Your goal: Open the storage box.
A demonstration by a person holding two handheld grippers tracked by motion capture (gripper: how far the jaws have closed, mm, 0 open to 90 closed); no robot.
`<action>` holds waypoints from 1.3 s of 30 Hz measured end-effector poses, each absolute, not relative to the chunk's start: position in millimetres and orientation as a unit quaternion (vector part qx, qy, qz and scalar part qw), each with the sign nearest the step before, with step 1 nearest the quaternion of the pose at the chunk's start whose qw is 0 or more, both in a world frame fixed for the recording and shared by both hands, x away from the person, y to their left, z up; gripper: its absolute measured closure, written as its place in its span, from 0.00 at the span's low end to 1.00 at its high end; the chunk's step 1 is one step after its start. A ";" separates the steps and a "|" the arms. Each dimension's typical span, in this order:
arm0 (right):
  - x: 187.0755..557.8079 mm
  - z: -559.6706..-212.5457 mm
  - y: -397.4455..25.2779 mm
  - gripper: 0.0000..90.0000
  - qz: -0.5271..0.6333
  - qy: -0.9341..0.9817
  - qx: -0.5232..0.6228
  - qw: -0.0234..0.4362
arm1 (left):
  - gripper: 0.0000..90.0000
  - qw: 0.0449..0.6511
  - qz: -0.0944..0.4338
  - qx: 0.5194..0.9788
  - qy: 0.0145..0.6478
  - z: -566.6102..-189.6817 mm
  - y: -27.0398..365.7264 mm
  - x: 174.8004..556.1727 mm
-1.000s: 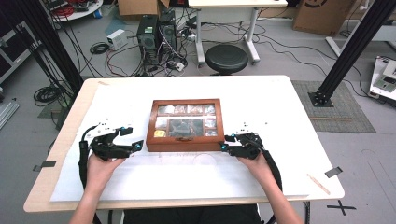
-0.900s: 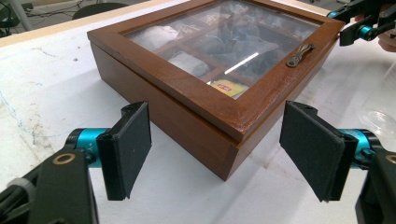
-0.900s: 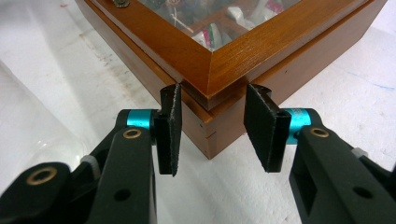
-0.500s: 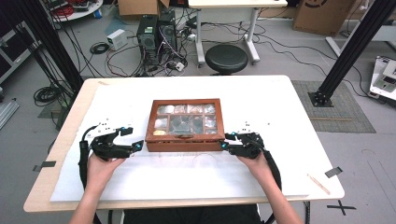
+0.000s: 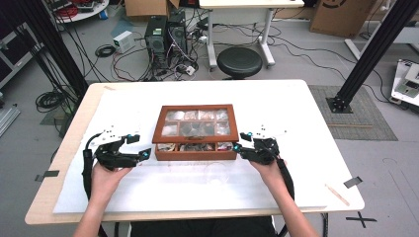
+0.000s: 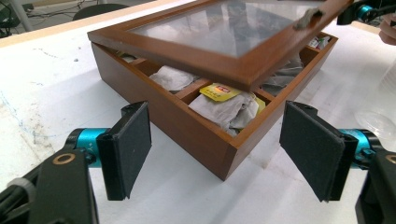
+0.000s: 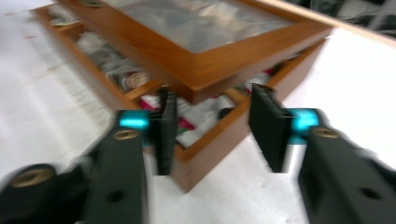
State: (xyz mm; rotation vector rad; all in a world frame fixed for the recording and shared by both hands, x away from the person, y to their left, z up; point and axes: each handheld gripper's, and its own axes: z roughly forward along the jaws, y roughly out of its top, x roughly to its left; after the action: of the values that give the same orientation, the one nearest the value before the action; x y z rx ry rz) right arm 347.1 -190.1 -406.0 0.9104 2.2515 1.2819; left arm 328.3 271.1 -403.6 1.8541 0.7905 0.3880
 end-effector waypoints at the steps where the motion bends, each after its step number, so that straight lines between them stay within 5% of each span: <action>1: 347.1 -406.0 -190.1 0.60 0.458 0.804 0.325 0.196 | 0.28 0.518 0.163 0.773 0.329 -403.4 271.5 328.2; 39: 381.4 -349.1 -189.0 0.65 0.514 0.769 0.327 0.196 | 0.28 0.518 0.157 0.773 0.331 -403.6 272.8 328.1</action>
State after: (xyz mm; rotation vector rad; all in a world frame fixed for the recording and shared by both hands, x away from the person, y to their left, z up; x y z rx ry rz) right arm 381.4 -189.0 -349.1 0.9163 2.1531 1.4386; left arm 328.1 272.8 -403.6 1.8553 0.7939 0.3776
